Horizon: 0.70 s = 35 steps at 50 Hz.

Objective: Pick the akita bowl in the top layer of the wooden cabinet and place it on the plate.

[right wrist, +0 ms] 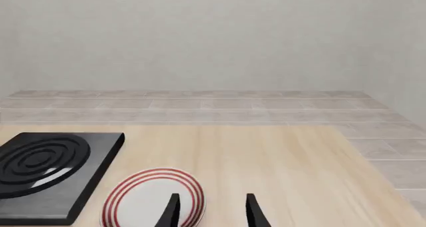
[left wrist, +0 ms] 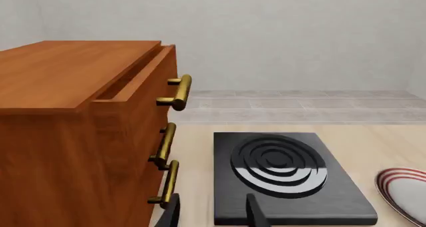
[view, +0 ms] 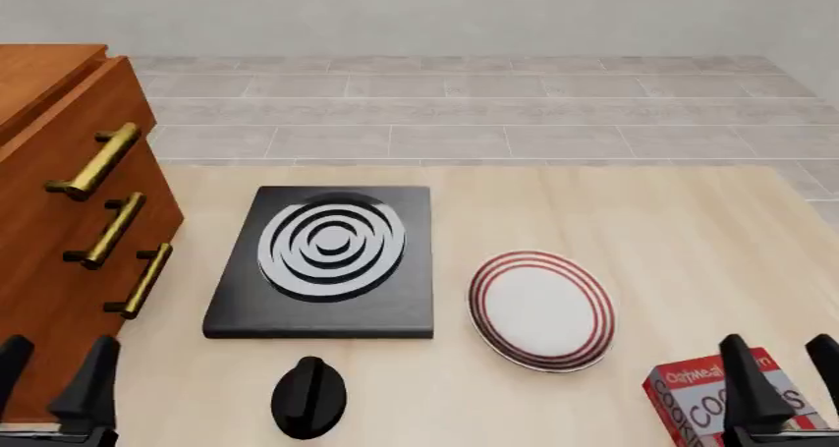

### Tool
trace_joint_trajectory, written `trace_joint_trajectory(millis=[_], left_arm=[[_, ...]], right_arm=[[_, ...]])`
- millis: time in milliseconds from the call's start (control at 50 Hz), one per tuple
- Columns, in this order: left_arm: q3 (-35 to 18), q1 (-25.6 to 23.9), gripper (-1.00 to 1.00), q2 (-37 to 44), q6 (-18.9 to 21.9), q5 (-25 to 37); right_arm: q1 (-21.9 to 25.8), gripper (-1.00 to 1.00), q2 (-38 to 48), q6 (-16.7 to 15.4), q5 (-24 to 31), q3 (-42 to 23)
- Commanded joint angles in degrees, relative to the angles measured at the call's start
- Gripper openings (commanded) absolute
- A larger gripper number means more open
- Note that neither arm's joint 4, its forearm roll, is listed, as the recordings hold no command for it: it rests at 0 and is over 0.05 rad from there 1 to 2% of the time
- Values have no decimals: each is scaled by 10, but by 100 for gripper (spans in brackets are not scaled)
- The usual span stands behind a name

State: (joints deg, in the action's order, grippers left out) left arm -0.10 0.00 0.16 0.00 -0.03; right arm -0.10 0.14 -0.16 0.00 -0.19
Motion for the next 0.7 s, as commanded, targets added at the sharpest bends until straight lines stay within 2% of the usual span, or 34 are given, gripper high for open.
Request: trace_joint_trajectory(millis=[20,200,560,700], left_arm=[[-2,0,100,2,0,0],[-12,5,100,6,-1,4],[-75,0,100,44,8,10],[-102,-17,100,63,9,13]], right_arm=[[1,100,3,3,-1,-1],[0,100,1,4,0,-1],[-1,100,2,3,-1,0],[-1,100,5,3,-3,0]])
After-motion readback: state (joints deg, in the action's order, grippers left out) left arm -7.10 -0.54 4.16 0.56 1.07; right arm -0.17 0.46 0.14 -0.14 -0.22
